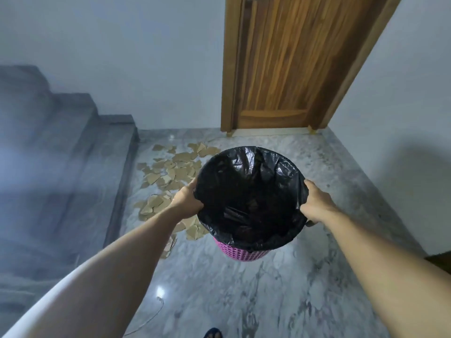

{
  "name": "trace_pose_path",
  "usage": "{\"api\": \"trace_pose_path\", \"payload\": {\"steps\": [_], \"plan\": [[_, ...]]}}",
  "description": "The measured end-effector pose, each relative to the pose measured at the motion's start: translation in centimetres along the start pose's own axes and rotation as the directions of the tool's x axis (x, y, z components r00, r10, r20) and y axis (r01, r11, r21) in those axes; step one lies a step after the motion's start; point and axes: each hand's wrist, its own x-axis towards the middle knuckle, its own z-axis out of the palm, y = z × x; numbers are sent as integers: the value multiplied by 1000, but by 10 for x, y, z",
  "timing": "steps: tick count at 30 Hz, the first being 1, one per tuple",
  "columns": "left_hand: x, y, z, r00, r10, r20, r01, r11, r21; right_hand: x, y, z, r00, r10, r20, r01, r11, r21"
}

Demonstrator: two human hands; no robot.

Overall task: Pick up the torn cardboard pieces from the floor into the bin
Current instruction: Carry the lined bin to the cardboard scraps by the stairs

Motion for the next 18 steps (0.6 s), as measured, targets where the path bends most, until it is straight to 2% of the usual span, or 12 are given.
{"api": "trace_pose_path", "payload": {"steps": [9, 14, 18], "plan": [[30, -78, -30, 961, -244, -131, 235, 969, -76, 90, -77, 85, 976, -167, 141, 185, 974, -132], [30, -129, -26, 871, -436, -226, 421, 900, -114, 128, -111, 151, 931, -276, 240, 325, 924, -201], [21, -182, -20, 805, -521, -285, 504, 853, -135, 138, -132, 211, 886, -328, 327, 406, 890, -206]]}}
